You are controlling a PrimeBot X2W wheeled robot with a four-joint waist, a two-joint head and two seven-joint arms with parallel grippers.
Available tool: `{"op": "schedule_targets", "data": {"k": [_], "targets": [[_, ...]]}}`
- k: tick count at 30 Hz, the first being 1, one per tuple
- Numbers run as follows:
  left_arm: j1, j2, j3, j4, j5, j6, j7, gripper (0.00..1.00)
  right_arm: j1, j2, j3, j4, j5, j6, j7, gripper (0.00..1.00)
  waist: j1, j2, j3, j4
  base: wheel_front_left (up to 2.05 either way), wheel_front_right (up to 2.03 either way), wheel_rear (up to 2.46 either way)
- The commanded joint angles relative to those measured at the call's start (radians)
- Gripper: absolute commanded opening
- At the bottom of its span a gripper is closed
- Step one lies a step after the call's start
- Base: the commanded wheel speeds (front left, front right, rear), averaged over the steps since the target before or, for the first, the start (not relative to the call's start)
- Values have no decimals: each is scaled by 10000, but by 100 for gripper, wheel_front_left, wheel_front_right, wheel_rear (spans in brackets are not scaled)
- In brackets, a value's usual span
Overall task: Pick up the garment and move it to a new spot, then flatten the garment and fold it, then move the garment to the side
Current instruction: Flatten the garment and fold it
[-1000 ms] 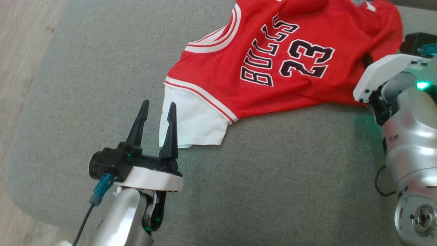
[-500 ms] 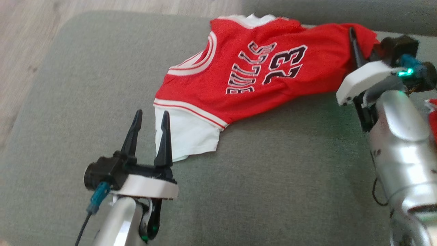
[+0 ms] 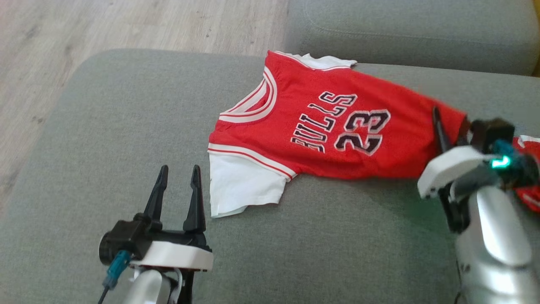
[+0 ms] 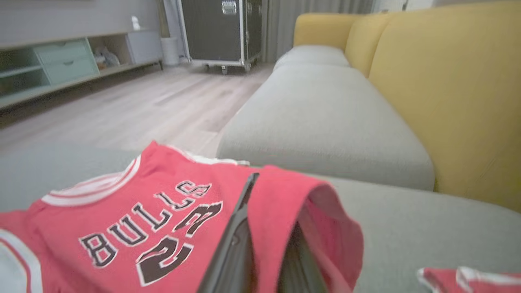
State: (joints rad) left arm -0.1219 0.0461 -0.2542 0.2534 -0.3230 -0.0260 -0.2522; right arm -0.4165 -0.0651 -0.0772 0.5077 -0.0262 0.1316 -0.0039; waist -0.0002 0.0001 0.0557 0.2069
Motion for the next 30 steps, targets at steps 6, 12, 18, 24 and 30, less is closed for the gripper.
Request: {"op": "schedule_targets", "data": {"k": [6, 12, 18, 24, 30], "targets": [[-435, 41, 254, -370, 64, -44, -95, 100, 407, 142, 7, -1579, 210, -9, 1771, 0, 2, -1, 485, 252, 0, 0, 0], [-806, 41, 4, -339, -47, -74, -95, 100, -578, 146, -482, -856, 311, -9, 3121, 0, 2, -1, 1113, 601, 0, 0, 0], [-1184, 41, -272, -269, -192, -101, -95, 100, -2402, 107, -1937, 1104, -976, -9, 3786, 0, 2, -1, 1652, 1078, 0, 0, 0], [-1393, 41, -451, -213, -293, -77, -95, 100, -3542, -220, -3334, 3068, -2551, -9, 3619, 100, 2, -1, 1816, 1342, 0, 0, 0], [-1332, 41, -252, -167, -230, -24, -95, 100, -3981, -138, -3548, 4046, -3453, -9, 2518, 100, 2, -1, 1523, 925, 0, 0, 0]]}}
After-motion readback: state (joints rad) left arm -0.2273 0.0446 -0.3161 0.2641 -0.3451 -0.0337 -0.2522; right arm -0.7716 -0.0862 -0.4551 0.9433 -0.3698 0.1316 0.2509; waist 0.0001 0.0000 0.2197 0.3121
